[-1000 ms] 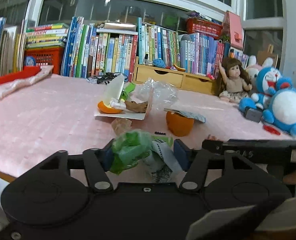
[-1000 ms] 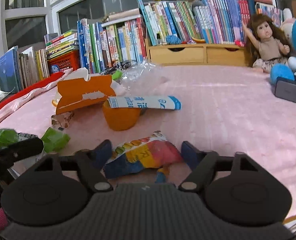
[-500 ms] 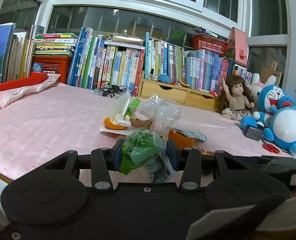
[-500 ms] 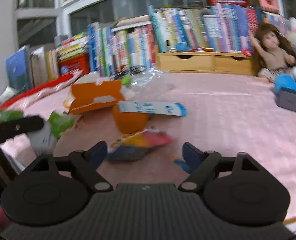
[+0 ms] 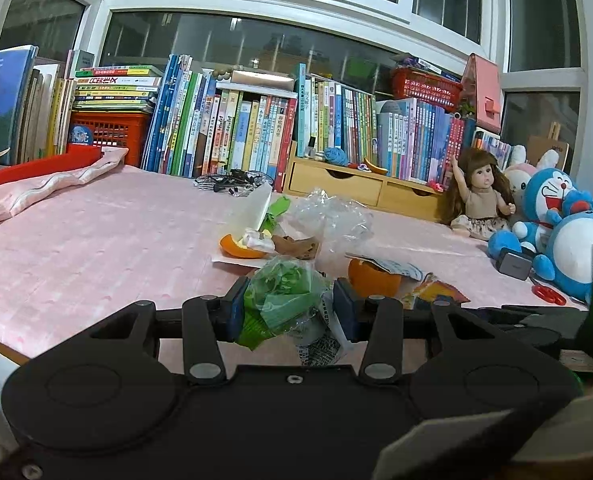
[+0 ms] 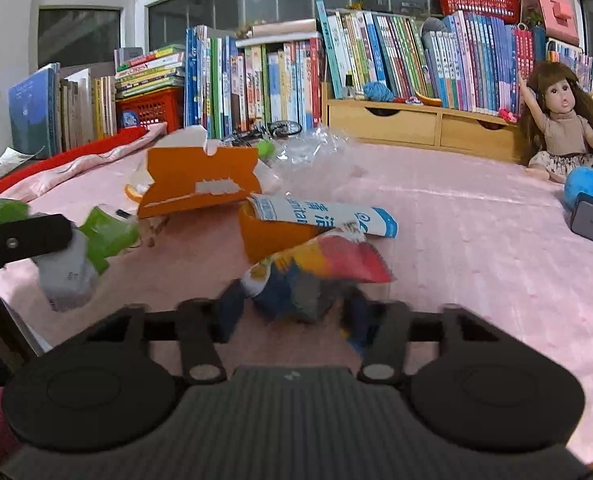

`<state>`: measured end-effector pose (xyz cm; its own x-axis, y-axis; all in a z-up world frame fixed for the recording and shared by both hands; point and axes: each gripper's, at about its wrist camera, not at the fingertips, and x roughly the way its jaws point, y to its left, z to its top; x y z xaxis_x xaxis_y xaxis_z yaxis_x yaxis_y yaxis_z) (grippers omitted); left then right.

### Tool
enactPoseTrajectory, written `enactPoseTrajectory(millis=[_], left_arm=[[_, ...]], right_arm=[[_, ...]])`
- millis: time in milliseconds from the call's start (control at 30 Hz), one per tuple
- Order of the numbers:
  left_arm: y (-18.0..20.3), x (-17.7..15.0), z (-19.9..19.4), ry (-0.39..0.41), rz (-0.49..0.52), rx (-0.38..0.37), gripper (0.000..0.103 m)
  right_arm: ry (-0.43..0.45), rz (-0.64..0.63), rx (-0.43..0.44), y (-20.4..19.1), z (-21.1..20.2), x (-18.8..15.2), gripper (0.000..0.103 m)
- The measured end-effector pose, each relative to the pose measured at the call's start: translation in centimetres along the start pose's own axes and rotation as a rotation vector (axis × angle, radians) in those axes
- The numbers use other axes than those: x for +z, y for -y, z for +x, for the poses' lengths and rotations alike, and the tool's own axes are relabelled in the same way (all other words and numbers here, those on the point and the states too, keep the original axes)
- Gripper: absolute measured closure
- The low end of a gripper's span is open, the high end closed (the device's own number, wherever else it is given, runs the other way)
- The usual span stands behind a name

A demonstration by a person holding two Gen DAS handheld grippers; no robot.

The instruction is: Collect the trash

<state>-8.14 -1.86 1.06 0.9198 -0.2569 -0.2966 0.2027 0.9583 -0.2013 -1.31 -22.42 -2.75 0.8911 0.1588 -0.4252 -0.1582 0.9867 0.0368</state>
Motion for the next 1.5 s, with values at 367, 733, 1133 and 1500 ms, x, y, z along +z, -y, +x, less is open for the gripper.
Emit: enactPoseTrajectory(millis=[367, 733, 1133, 1500], left_arm=[[-0.4, -0.2, -2.2, -0.003, 0.012, -0.040, 0.061], [-1.1, -1.1, -6.2, -0.052, 0.004, -0.064, 0.060], [-0.7, -5.0, -8.2, -0.251, 0.089, -0.092, 0.060], [-1.5, -9.1, -4.7, -0.493, 0.072, -0.051, 0.060]], right_arm=[[0.040, 0.027, 0.060, -0.4, -3.7, -0.2, 0.080], [-0.005, 0.015, 0.178, -2.1, -8.8, -2.3, 0.081], [-0.208, 0.004, 0.218, -3.4, -9.4, -7.1, 0.080], [-0.400, 0.050, 0.223, -3.5, -6.8, -11.1, 0.075]])
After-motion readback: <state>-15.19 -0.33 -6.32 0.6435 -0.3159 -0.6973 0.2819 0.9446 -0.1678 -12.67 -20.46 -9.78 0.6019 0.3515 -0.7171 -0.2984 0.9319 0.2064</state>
